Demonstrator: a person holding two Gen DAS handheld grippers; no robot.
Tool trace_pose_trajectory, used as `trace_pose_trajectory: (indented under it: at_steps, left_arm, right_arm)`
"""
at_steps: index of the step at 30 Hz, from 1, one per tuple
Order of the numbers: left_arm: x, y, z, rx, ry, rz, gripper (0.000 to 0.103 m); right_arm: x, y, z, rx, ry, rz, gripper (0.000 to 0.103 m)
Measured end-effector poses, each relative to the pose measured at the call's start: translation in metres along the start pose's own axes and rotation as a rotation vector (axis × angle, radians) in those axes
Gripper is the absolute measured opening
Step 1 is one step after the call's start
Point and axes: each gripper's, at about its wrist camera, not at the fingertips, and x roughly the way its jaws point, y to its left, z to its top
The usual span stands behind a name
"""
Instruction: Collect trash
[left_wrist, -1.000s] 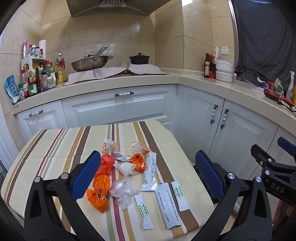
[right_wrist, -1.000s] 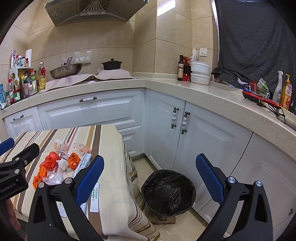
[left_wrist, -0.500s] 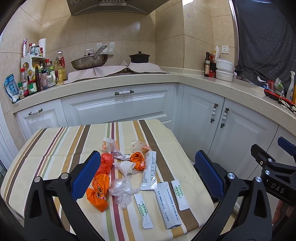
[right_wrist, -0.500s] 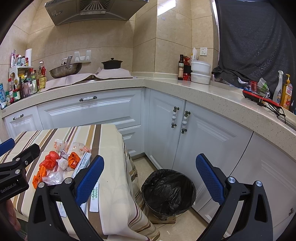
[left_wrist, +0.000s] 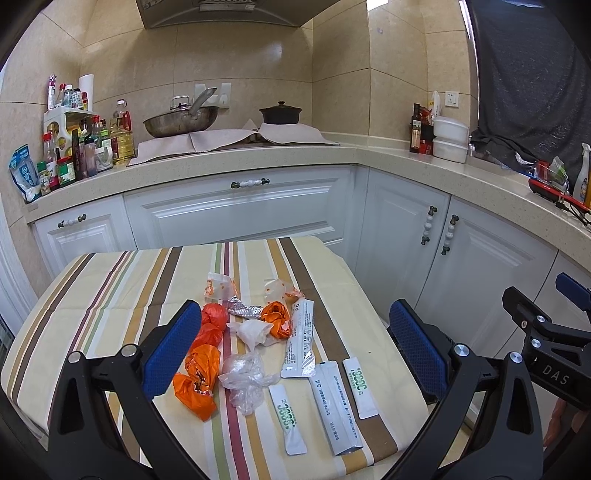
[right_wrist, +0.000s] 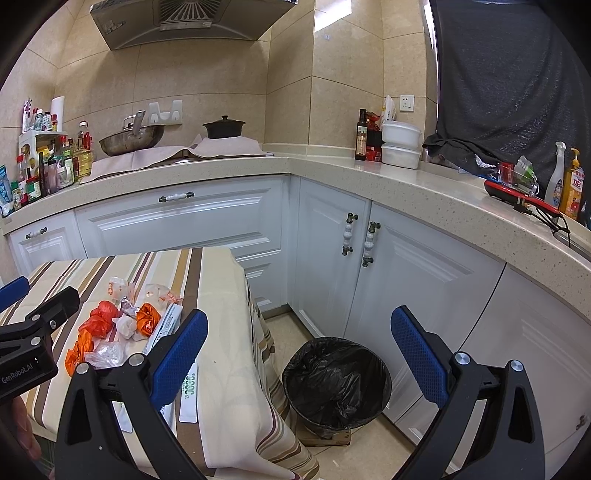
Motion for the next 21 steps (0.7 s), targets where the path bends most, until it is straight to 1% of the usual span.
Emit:
trace_pose_trajectory:
  at_steps: [21]
  left_arm:
    - [0.0013,0.0014,-0.0013,0.0,0.006,-0.003,0.1]
  right_arm:
    - [0.0004,0.0002,-0.0002,-0.001,0.0,0.0,0.097]
